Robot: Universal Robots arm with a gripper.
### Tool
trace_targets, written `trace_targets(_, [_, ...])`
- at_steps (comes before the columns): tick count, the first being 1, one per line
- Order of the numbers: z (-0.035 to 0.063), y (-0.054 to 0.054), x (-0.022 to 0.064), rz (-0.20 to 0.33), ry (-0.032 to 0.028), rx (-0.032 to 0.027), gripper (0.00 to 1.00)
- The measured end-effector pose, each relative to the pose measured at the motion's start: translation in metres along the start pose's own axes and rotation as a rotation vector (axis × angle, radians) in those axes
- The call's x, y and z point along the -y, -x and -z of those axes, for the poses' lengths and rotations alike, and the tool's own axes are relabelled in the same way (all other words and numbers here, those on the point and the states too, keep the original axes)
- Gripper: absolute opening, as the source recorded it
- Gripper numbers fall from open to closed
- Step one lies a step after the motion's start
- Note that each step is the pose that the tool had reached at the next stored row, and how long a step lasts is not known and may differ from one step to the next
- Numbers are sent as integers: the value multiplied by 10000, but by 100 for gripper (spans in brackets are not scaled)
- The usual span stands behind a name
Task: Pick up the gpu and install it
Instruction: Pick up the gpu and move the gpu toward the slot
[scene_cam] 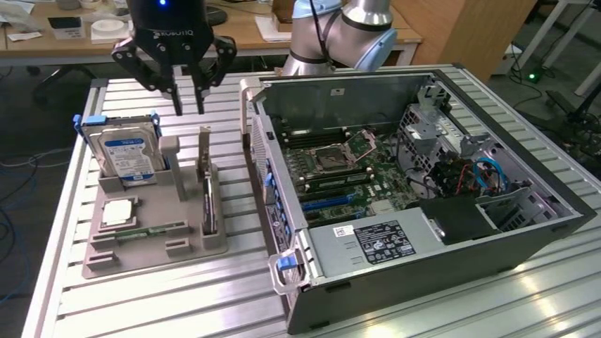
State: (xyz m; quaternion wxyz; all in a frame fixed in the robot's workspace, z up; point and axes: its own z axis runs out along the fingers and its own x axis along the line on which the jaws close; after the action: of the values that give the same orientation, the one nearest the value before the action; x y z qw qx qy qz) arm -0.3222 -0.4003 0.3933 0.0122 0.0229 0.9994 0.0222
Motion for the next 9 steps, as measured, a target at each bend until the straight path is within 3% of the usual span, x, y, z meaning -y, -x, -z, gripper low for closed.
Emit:
trace_targets(5, [0, 0, 0, 1, 0, 0, 53])
trace_targets(9, [-7, -1, 3, 333, 8, -15, 53])
